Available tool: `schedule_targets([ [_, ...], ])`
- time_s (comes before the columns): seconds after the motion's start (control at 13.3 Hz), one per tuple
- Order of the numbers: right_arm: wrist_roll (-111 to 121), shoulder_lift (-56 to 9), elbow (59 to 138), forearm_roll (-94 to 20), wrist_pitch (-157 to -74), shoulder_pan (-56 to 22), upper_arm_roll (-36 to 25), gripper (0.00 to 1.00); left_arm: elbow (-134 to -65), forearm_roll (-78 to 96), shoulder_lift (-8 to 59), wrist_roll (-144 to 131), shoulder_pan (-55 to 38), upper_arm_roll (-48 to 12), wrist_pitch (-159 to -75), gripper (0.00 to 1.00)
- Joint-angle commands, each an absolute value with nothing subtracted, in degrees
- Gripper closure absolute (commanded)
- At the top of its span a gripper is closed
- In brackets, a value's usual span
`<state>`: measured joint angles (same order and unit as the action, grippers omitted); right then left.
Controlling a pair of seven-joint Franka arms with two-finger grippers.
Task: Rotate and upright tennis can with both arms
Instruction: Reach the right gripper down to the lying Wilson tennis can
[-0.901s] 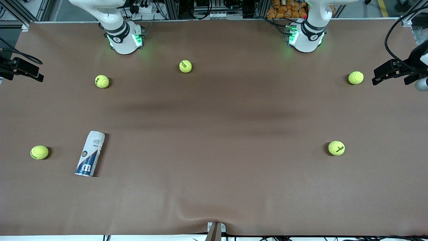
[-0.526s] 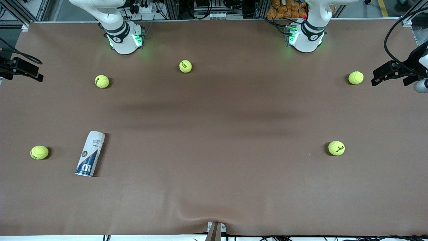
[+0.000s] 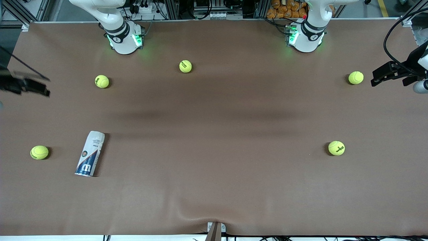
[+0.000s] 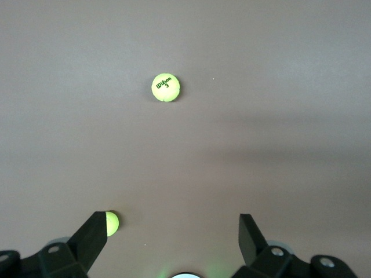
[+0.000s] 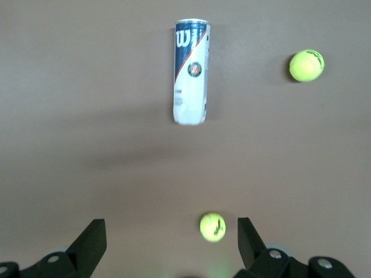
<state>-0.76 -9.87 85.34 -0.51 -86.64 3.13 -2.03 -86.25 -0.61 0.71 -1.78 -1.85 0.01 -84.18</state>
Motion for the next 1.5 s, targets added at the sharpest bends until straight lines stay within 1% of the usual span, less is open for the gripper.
schedule_targets([
  [0.0,-1.0,-19.7,83.8,-0.4,-92.9,4.4,-1.4,0.0,-86.1,0.1,0.4,-2.2,-1.7,-0.5,-84.2,0.0],
  [0.3,-0.9,-30.5,83.5,-0.7,-102.5,4.5,-1.3,0.0,-86.1,0.2,0.5,-1.8,-1.6,-0.6,-84.3,0.0],
  [0.6,-0.7,-38.6,83.5,-0.8,-111.2,6.0,-1.2,0.0,-86.0,0.2,0.4,-1.6,-1.5,-0.4,-84.3,0.0],
  [0.75,1.1,-41.1,83.7,-0.8,-115.1,6.3,-1.1,0.0,-86.0,0.3,0.4,-1.6,-1.6,-0.4,-84.3,0.0],
  [1.05,6.2,-45.1,83.8,-6.2,-118.1,7.5,-1.1,0.0,-86.2,0.4,0.4,-1.6,-1.7,-0.5,-84.2,0.0],
  [1.43,7.2,-46.0,84.3,-5.9,-118.6,7.0,-1.2,0.0,-86.1,0.5,0.5,-1.4,-1.6,-0.6,-84.2,0.0],
])
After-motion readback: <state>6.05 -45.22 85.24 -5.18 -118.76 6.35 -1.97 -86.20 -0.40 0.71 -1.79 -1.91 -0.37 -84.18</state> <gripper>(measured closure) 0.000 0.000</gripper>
